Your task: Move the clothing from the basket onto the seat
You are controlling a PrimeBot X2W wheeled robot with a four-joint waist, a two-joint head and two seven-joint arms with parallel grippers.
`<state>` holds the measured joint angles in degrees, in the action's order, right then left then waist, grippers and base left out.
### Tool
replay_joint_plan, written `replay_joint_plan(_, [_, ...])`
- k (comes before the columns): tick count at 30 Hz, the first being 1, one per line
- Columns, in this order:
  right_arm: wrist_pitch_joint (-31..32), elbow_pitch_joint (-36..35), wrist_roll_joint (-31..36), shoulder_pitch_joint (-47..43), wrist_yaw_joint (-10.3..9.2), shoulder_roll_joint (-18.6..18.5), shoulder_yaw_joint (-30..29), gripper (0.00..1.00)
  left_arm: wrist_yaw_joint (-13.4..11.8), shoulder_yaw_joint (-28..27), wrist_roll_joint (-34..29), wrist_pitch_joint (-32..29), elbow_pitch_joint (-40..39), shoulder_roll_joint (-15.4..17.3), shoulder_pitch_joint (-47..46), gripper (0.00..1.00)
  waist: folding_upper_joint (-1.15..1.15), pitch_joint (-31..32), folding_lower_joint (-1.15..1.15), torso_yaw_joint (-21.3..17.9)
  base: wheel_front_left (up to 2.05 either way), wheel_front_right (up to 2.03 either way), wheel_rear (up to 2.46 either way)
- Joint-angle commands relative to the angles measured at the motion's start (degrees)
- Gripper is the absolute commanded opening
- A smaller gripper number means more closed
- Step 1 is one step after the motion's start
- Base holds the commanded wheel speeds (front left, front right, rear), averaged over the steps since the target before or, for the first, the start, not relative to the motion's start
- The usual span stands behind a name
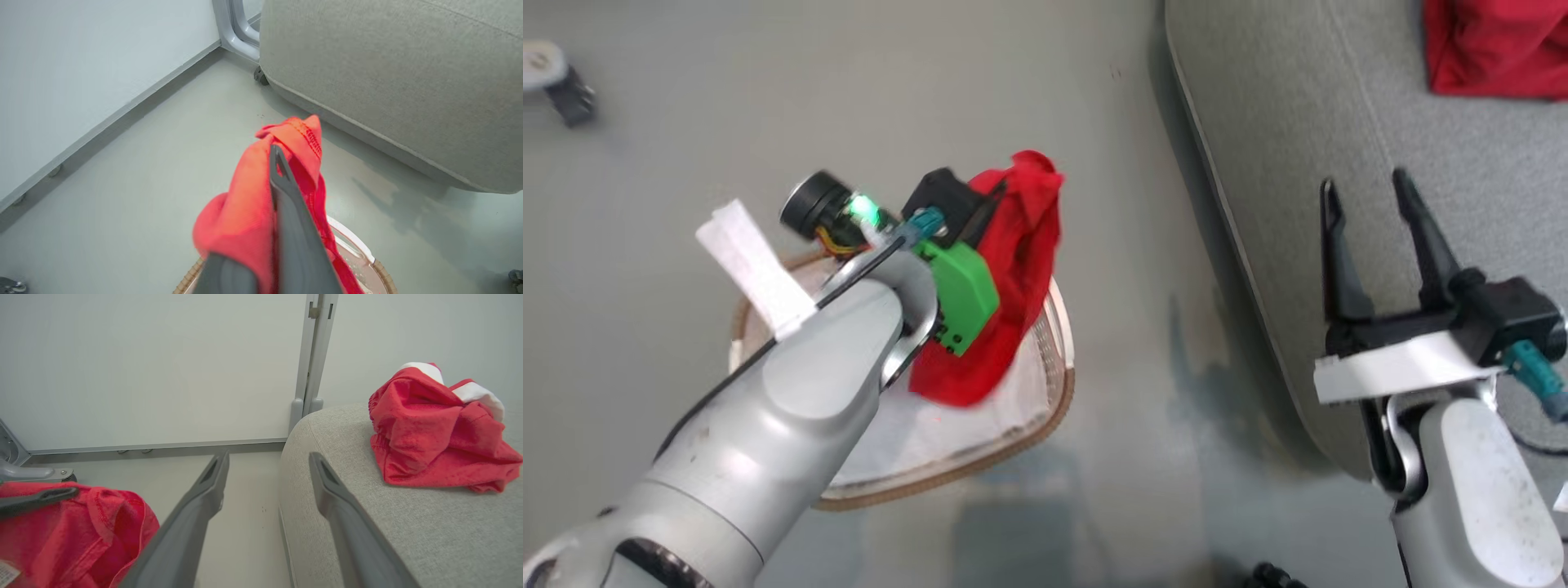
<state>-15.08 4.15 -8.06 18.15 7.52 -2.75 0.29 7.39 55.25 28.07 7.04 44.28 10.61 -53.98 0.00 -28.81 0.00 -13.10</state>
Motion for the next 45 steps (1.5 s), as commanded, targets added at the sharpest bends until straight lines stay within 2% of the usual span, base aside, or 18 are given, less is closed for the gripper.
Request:
replay_joint_plan(1, [-0.13, 0.79, 0.51, -1.87, -0.06, -0.26, -0.30, 1.00, 0.11, 1.22, 0.46, -0.76, -1.84, 0.55, -1.62, 0.00, 0.00, 10.28, 0.00, 5.52, 0.00, 0.00, 0.00])
replay_joint_plan(9, [-0.13, 4.53, 1.47, -6.79, -0.06, -0.24, 1.90, 1.00, 0.10, 6.42, 5.00, -4.66, -13.88, 3.82, -10.40, 0.00, 0.00, 21.10, 0.00, 6.87, 0.00, 0.00, 0.00])
replay_joint_plan(17, [-0.13, 6.43, 1.56, -8.75, -0.06, -0.24, 5.44, 1.00, 0.10, 6.29, 9.31, -5.29, -17.33, 4.98, -17.87, 0.00, 0.00, 28.57, 0.00, 6.30, 0.00, 0.00, 0.00])
replay_joint_plan(27, [-0.13, 2.62, -2.50, -6.86, -0.06, -0.24, 11.94, 1.00, 0.10, 6.29, 13.35, -4.60, -14.64, 5.16, -22.86, 0.00, 0.00, 31.47, 0.00, 5.38, 0.00, 0.00, 0.00])
replay_joint_plan(38, [-0.13, -3.88, -5.56, -6.66, -0.06, -0.25, 18.63, 1.00, 0.10, 8.33, 16.26, -3.37, -11.61, 4.69, -22.50, 0.00, 0.00, 32.40, 0.00, 5.74, 0.00, 0.00, 0.00])
replay_joint_plan(42, [-0.12, -2.14, -4.70, -5.01, -0.06, -0.24, 20.17, 1.00, 0.10, 8.78, 17.02, -2.87, -11.11, 3.83, -22.63, 0.00, 0.00, 32.38, 0.00, 5.91, 0.00, 0.00, 0.00])
replay_joint_plan(45, [-0.13, 2.67, -3.51, -2.26, -0.06, -0.25, 20.72, 1.00, 0.10, 8.91, 17.38, -2.66, -10.82, 3.20, -23.33, 0.00, 0.00, 32.21, 0.00, 6.11, 0.00, 0.00, 0.00])
